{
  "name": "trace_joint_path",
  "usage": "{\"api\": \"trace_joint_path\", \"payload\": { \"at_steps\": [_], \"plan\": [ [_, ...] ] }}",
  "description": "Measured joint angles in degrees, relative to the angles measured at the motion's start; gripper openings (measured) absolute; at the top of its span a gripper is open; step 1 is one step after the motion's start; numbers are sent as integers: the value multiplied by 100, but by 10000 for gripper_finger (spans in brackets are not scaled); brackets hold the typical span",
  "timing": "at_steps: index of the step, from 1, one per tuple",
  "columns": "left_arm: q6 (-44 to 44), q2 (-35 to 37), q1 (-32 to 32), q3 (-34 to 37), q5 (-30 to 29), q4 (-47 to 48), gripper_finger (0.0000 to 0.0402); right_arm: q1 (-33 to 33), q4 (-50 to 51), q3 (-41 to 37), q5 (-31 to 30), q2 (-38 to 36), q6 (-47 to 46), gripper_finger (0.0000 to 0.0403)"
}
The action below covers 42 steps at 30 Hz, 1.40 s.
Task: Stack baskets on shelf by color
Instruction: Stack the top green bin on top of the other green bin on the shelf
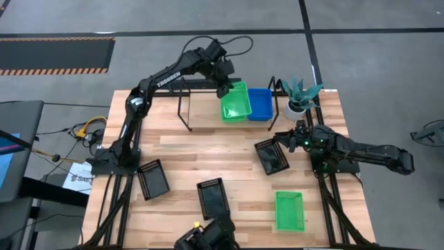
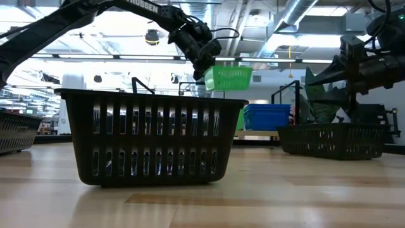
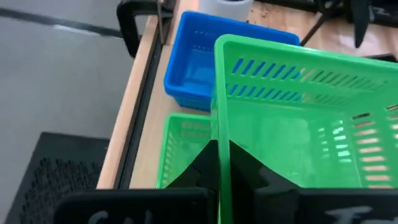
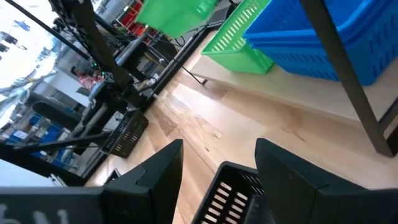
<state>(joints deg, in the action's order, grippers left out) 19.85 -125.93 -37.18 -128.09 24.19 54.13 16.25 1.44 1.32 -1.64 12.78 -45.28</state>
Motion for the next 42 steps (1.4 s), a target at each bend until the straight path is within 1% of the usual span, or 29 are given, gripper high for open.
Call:
{"api": "trace_joint_path", "payload": {
  "at_steps": [4,18,23,27,31,36,42],
  "plan": [
    [138,7,56,-2,-36,-33,0,0,-14,0,-4,-1,-162,224],
    [166,26,36,-2,-45,-19,0,0,-12,0,-4,1,-179,224],
    [214,26,19,-2,-56,-287,0,0,-12,0,-3,1,-179,224],
    [588,-32,20,-6,-94,-327,0,0,-12,0,-1,1,-179,224],
    [693,-117,-54,3,-146,-238,0,0,-12,0,-1,1,-184,224],
    [649,-143,-240,-2,95,-267,0,0,-12,0,-1,1,-182,224],
    [656,-251,-397,-2,160,-293,0,0,-12,0,-1,1,-182,224]
  ]
}}
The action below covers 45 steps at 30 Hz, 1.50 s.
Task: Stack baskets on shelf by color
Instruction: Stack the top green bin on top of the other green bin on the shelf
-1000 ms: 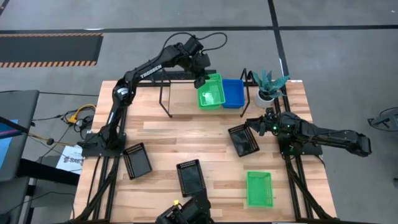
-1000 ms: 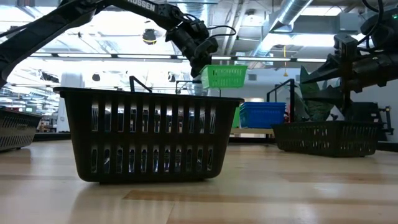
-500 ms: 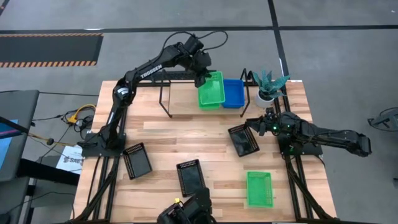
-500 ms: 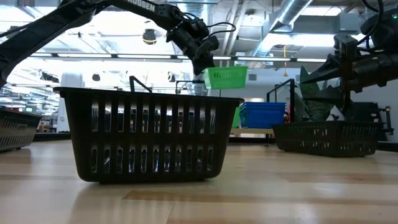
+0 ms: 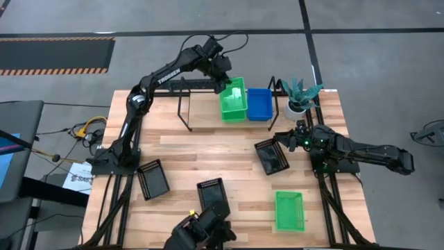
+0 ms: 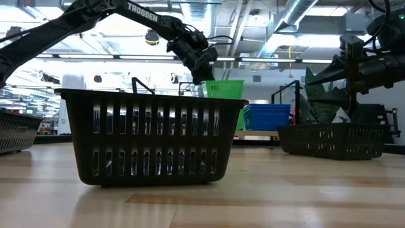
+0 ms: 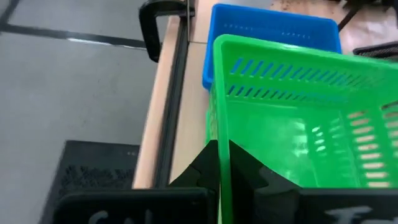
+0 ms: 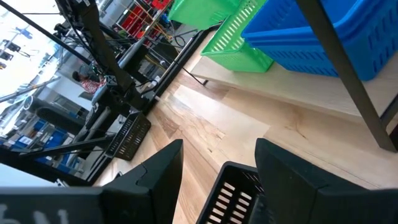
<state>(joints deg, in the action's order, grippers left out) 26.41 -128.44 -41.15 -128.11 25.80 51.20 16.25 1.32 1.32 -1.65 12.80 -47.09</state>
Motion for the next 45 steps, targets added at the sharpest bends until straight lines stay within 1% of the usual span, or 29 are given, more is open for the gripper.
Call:
{"api": "trace_joint_path", "payload": {
  "at_steps": [2,5,10,18,23,25,29,40,45],
  "plan": [
    [-39,-54,-21,0,97,-3,0,0,0,0,0,0,0,224],
    [-52,-120,-25,4,83,47,0,0,0,0,0,0,-3,224],
    [44,-105,-8,0,90,-145,0,0,2,0,2,0,-48,224],
    [181,-105,-6,0,73,-77,0,0,2,0,0,0,-48,224],
    [196,-172,19,-2,-78,-122,0,0,2,0,2,0,-50,224],
    [145,-215,12,7,-72,-17,0,0,0,0,2,0,-50,224],
    [225,-314,64,6,-252,60,0,0,0,0,2,-2,-68,224],
    [189,-398,60,2,-296,84,0,0,1,0,2,0,-104,224],
    [398,-398,75,2,-370,78,0,0,0,0,2,0,-103,224]
  ]
}}
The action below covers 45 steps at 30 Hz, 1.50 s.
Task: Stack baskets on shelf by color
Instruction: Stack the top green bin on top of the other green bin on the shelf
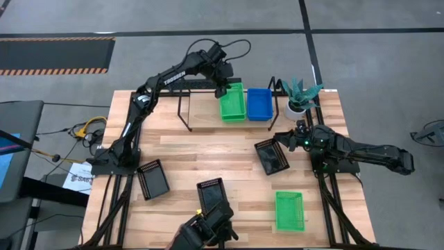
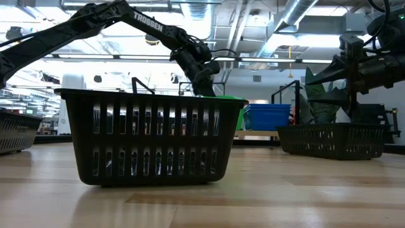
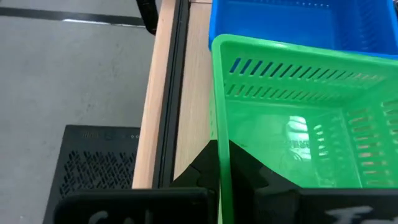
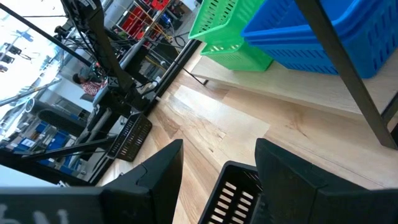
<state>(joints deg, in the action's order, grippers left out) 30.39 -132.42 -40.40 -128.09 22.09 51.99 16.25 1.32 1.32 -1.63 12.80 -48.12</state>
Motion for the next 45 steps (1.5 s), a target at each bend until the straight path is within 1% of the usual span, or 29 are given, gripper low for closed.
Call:
{"api": "trace_joint_path", "payload": {
  "at_steps": [3,6,16,23,25,30,40,45],
  "plan": [
    [37,0,2,0,79,0,3,0,0,0,0,0,0,224],
    [98,1,11,0,271,0,18,0,0,0,2,0,0,224],
    [87,2,17,-28,270,18,117,0,0,0,1,0,4,224],
    [-218,2,13,-528,235,114,167,0,0,0,2,0,9,224],
    [-358,7,13,-688,150,116,174,0,0,0,2,0,9,224],
    [-613,68,13,-675,144,12,178,0,0,0,2,0,9,224],
    [-546,68,2,-673,112,42,178,0,0,0,2,0,9,224],
    [-675,68,0,-673,112,-10,178,0,0,0,2,0,9,224]
  ]
}}
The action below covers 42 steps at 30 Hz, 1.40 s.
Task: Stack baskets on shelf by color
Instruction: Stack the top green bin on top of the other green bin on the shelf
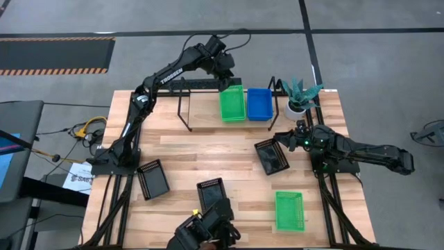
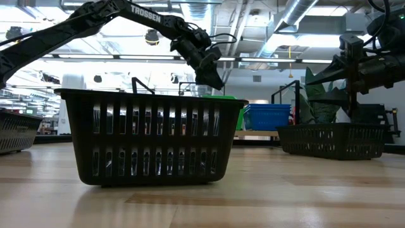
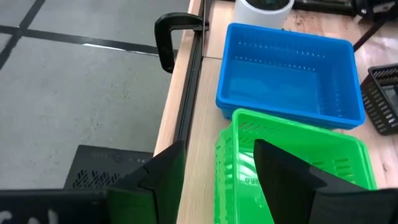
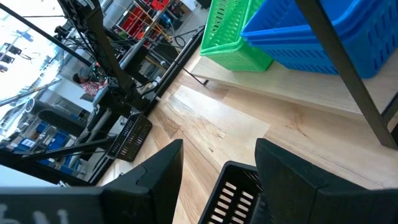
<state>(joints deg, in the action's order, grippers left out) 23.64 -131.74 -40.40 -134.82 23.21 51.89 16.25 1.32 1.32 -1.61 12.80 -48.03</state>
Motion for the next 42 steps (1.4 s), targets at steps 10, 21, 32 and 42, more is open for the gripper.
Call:
{"api": "trace_joint_path", "payload": {
  "at_steps": [10,21,32,42],
  "plan": [
    [-313,0,2,-7,10,-40,178,0,0,0,0,0,0,224],
    [-473,0,2,-7,-47,-157,178,0,0,0,0,0,0,224],
    [-794,0,5,-9,-152,-287,179,0,0,0,0,0,2,224],
    [-1033,7,283,488,-1491,-644,178,0,0,0,0,0,2,224]
  ]
}}
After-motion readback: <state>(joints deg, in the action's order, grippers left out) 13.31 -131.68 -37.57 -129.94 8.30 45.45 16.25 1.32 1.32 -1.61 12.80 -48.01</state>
